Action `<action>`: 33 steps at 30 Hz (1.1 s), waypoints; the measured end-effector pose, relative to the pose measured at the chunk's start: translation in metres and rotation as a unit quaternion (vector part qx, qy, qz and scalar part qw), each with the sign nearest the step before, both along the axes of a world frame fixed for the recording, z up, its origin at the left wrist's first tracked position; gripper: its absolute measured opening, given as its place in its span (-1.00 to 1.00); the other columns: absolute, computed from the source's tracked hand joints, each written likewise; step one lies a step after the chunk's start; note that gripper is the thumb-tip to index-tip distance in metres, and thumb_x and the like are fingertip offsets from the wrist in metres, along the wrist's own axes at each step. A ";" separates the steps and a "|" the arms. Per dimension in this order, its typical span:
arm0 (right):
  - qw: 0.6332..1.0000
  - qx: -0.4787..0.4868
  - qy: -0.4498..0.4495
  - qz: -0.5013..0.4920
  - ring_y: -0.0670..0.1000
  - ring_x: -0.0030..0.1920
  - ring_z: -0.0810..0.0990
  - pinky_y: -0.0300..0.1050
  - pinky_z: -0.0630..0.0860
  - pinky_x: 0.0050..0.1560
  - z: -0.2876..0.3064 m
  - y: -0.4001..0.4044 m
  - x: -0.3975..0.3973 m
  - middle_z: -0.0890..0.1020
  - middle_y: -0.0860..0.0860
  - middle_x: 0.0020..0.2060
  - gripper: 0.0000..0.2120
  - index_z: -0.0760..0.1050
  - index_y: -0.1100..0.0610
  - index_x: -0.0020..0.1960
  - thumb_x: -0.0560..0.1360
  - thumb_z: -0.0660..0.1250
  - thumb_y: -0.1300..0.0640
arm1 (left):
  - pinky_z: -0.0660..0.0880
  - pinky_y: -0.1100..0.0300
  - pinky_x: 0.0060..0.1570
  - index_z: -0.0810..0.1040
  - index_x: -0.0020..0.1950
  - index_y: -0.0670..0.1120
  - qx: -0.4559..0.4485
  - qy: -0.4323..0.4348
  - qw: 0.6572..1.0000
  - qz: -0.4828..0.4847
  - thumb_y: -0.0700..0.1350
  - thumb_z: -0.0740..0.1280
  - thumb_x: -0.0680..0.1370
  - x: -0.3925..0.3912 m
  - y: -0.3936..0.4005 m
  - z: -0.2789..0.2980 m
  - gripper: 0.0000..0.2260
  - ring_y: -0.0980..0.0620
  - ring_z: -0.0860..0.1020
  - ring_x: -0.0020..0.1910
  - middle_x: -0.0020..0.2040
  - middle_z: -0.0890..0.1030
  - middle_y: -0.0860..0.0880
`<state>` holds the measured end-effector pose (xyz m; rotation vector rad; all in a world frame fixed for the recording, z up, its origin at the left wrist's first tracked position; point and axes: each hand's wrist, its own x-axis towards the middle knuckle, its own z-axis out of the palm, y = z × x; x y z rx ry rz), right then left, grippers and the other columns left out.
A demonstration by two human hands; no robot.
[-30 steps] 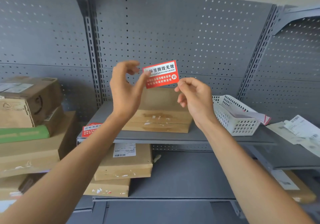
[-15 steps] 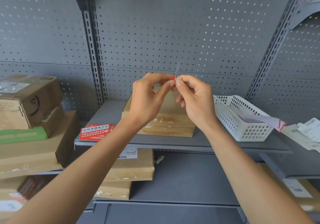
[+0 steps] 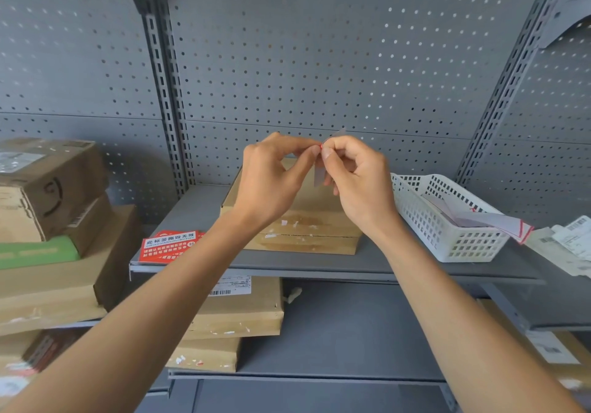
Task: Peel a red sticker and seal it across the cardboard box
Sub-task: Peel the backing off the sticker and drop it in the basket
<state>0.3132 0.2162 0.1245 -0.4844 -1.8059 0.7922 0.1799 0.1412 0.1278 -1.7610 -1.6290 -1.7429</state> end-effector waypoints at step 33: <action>0.974 -0.179 0.077 -0.113 -0.07 -0.50 0.49 -0.23 0.29 -0.48 -0.004 0.026 0.016 0.62 -0.01 -0.30 -0.83 0.55 0.13 -0.13 0.57 0.26 0.31 | 0.43 0.42 -0.26 0.67 -0.14 -0.07 -0.005 -0.306 0.951 0.050 -0.17 0.32 0.59 -0.085 -0.004 0.013 -0.83 0.20 0.60 -0.24 -0.21 0.70 0.04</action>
